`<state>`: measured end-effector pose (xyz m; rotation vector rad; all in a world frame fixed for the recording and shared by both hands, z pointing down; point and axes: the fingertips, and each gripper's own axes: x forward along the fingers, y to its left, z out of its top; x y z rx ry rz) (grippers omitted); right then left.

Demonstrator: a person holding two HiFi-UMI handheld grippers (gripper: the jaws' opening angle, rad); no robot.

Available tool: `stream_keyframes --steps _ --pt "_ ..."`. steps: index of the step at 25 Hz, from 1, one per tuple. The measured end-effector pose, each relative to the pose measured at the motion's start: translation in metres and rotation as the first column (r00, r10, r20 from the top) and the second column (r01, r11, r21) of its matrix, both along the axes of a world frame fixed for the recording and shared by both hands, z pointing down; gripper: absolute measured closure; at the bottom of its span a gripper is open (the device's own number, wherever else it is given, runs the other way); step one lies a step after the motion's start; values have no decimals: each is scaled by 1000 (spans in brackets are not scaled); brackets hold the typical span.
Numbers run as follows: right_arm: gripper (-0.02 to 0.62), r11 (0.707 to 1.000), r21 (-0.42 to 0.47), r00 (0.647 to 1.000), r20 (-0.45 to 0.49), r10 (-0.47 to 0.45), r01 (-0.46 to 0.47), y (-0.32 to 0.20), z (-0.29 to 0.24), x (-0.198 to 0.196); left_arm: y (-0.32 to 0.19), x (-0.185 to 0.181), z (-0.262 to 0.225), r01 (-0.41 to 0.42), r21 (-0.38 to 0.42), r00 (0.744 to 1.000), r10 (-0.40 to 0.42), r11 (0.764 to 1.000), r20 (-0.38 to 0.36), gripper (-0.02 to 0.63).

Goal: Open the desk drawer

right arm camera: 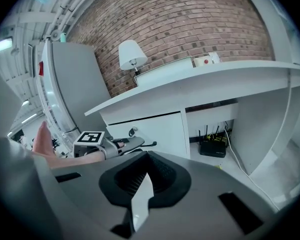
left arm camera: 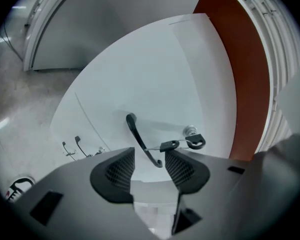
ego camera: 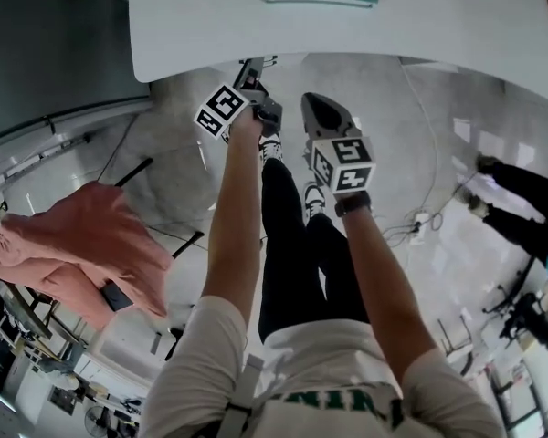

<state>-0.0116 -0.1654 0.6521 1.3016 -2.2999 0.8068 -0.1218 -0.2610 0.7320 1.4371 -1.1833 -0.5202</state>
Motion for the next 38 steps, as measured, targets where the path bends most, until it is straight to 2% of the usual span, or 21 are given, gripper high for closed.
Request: stream_keyframes --steps 4,12,15,17,18,19,22,27,32,38 --pt "600 1000 5 1000 -5 2 -2 -3 -1 3 -6 6 4 -4 7 999 4 1000 -46 437" --pt "600 1000 -8 999 19 30 -29 -2 0 11 -10 7 2 100 61 977 -86 993 -193 440" --pt "600 997 -22 996 43 74 -73 -2 -1 19 -12 9 -3 151 87 960 -125 985 -252 499" --pt "600 994 -26 992 65 104 -103 -4 -5 25 -13 8 -1 189 71 945 -162 979 -285 525" --pt "600 994 -25 991 68 111 -110 -4 -6 28 -12 7 2 212 54 935 -186 976 -302 576" --pt "600 993 -25 991 65 114 -113 -3 -6 30 -12 6 4 233 43 925 -208 972 -318 582" --pt "600 992 -32 991 57 124 -122 0 -4 39 -10 2 7 267 46 912 -237 963 -335 588" --pt "600 980 -57 973 121 198 -192 -2 -6 46 -10 5 1 282 58 899 -242 958 -364 589" --pt "600 982 -71 977 111 180 -173 9 2 47 -10 4 2 297 76 903 -254 952 -347 589" --pt "600 983 -76 979 107 175 -168 17 4 48 -9 3 2 311 56 898 -274 949 -344 589"
